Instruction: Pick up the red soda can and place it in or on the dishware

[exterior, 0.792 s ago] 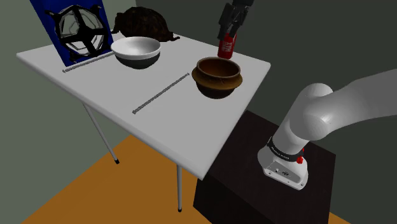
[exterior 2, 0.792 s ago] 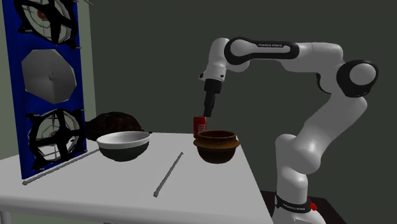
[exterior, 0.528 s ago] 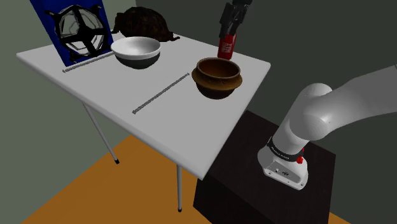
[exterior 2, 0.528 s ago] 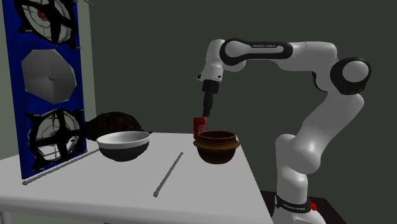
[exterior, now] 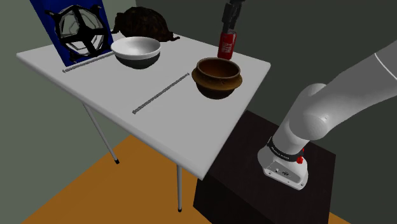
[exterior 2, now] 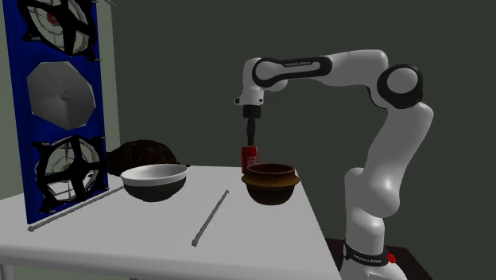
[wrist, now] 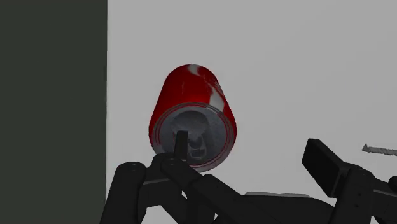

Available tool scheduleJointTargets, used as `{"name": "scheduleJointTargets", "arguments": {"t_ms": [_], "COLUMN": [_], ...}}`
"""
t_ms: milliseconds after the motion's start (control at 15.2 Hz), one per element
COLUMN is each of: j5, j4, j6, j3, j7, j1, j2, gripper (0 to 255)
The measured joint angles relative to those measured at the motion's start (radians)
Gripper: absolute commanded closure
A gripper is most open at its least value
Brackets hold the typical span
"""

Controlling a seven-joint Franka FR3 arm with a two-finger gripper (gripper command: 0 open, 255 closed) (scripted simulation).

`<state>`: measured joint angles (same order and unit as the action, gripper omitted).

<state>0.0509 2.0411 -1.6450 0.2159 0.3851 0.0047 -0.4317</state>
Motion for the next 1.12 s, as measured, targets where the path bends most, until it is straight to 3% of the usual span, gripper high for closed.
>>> {"name": "scheduleJointTargets", "arguments": {"t_ms": [198,660,1122], "j5": [0.030,0.040,0.040], "j4": [-0.066,0.008,0.019], "j6": [0.011,-0.072,-0.082], "j3": [0.029,0.041,0.042], "j7": [0.072,0.089,0.089], "j1": [-0.005,-0.009,-0.009], "j2": [0.078,0.092,0.091], "gripper": [0,0,0]}}
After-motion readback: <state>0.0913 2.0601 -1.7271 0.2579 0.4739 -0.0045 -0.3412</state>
